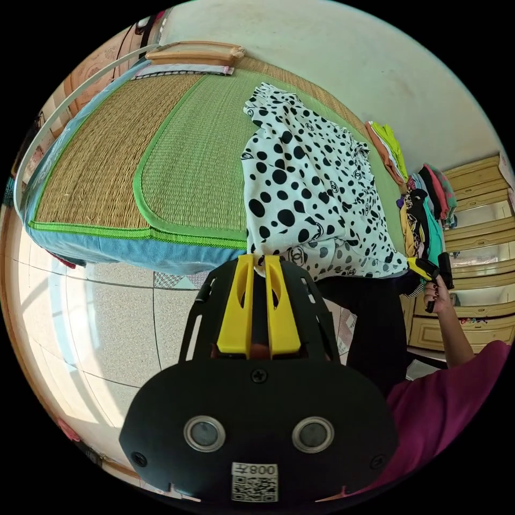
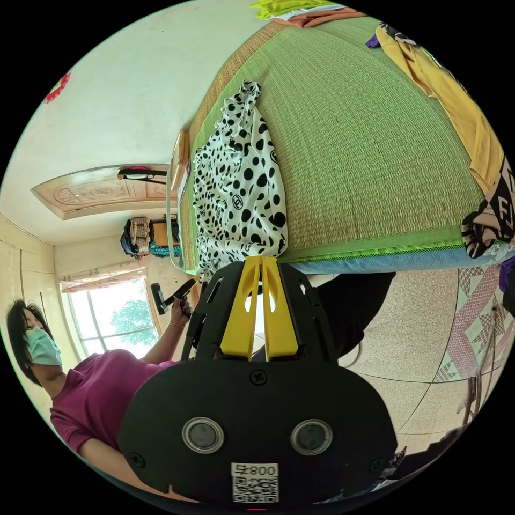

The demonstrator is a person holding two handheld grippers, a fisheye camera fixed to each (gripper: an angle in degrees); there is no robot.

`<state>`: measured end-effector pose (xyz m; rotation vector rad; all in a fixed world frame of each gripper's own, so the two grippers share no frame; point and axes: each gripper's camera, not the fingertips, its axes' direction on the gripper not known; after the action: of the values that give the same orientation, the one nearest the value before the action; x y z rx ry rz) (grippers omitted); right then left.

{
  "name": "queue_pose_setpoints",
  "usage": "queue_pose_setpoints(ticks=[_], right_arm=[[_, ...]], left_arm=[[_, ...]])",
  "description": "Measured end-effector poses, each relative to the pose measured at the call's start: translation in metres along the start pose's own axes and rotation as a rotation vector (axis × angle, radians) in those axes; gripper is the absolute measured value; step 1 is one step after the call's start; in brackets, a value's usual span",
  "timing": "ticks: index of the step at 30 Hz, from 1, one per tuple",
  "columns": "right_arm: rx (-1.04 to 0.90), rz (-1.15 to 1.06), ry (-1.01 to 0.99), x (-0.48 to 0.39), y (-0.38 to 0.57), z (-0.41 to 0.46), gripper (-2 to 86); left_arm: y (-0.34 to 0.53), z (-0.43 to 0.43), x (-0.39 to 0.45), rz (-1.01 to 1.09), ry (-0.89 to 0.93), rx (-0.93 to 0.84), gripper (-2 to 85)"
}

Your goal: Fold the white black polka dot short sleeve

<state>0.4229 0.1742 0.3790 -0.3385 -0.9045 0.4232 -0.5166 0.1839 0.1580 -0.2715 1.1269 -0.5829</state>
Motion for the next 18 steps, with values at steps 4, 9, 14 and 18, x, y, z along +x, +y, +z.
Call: queue_pose_setpoints(ticks=[4, 9, 14, 18], right_arm=[[0.005, 0.001, -0.004, 0.000, 0.003, 0.000, 0.1], [0.061, -0.078, 0.005, -0.038, -0.061, -0.027, 0.1], [0.249, -0.308, 0.022, -0.177, -0.153, -0.122, 0.1], [0.452, -0.545, 0.071, -0.322, -0.154, -0.225, 0.1]], left_arm=[[-0.004, -0.012, 0.003, 0.030, 0.010, 0.032, 2.1], [-0.083, -0.052, 0.016, 0.091, 0.050, 0.168, 1.4], [-0.211, -0.186, 0.091, 0.259, -0.003, 0.425, 1.1], [-0.232, -0.300, 0.146, 0.363, -0.034, 0.651, 1.1]])
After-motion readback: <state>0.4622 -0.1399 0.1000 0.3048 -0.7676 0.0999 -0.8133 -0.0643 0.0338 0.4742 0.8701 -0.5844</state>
